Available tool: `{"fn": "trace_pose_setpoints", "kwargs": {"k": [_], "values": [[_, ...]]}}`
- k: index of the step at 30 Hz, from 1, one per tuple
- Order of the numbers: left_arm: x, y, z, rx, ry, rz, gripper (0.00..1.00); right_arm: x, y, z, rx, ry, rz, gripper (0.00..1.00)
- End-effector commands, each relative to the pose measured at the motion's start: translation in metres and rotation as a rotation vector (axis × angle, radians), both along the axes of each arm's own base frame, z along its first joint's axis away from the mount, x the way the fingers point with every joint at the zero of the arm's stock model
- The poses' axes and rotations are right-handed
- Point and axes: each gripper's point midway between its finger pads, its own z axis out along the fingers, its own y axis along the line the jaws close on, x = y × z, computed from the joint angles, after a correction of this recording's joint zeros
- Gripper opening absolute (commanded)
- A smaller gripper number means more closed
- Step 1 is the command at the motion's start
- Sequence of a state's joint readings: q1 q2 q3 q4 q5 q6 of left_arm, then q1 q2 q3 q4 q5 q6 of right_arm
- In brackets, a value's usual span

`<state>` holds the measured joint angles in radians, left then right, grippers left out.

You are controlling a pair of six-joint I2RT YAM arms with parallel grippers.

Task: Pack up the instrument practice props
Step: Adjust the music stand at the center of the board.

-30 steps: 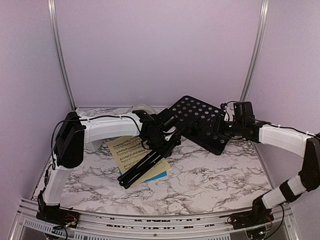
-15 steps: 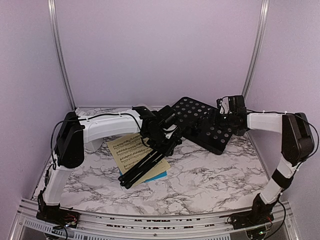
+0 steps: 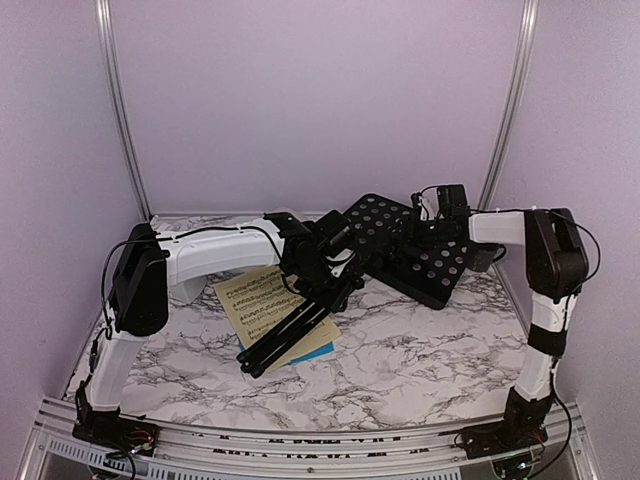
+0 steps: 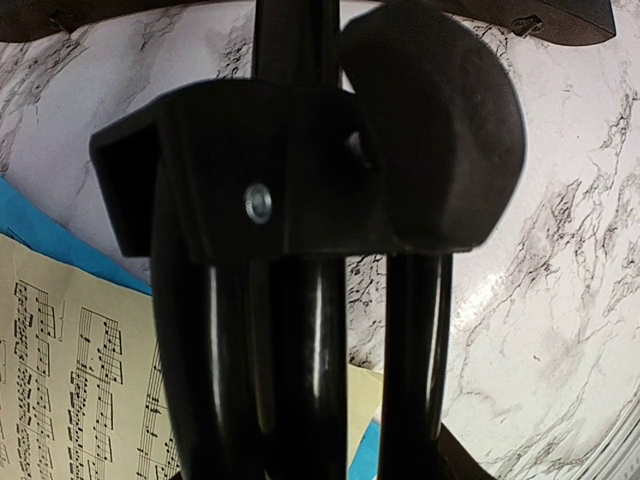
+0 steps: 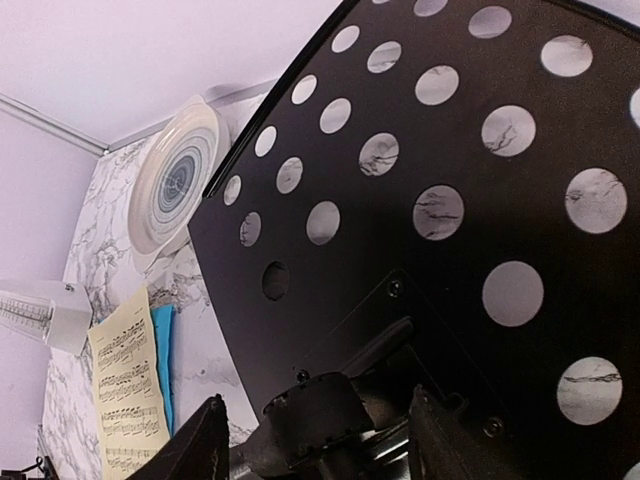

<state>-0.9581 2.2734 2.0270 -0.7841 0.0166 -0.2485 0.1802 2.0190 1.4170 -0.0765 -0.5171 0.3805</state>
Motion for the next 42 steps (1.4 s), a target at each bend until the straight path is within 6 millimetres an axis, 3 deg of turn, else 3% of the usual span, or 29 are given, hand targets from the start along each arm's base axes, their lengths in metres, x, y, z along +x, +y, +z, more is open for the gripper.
{"fn": "trace_pose_setpoints", "kwargs": {"k": [1,7,15,20,26,31,34,42], "values": [[0.013,-0.017,0.029,-0.104,-0.06,0.01,0.39,0.005,0.008,0.011,0.092,-0.026,0.072,0.54],[0.019,-0.025,0.028,-0.121,-0.07,0.011,0.39,-0.006,0.019,0.01,0.185,-0.007,0.15,0.4],[0.035,-0.048,0.035,-0.187,-0.101,0.01,0.36,-0.027,0.028,0.01,0.236,0.026,0.233,0.37],[0.039,-0.053,0.036,-0.197,-0.105,0.011,0.36,-0.028,0.024,0.014,0.201,0.01,0.215,0.39],[0.035,-0.048,0.034,-0.19,-0.089,0.015,0.39,-0.016,0.015,0.04,0.118,-0.047,0.173,0.4],[0.031,-0.051,0.043,-0.22,-0.073,0.02,0.39,-0.01,0.011,0.048,0.084,-0.06,0.153,0.45],[0.032,-0.05,0.044,-0.224,-0.082,0.022,0.39,-0.012,0.008,0.05,0.068,-0.072,0.14,0.5],[0.031,-0.052,0.044,-0.244,-0.071,0.025,0.39,-0.019,0.004,0.061,0.057,-0.092,0.129,0.51]]}}
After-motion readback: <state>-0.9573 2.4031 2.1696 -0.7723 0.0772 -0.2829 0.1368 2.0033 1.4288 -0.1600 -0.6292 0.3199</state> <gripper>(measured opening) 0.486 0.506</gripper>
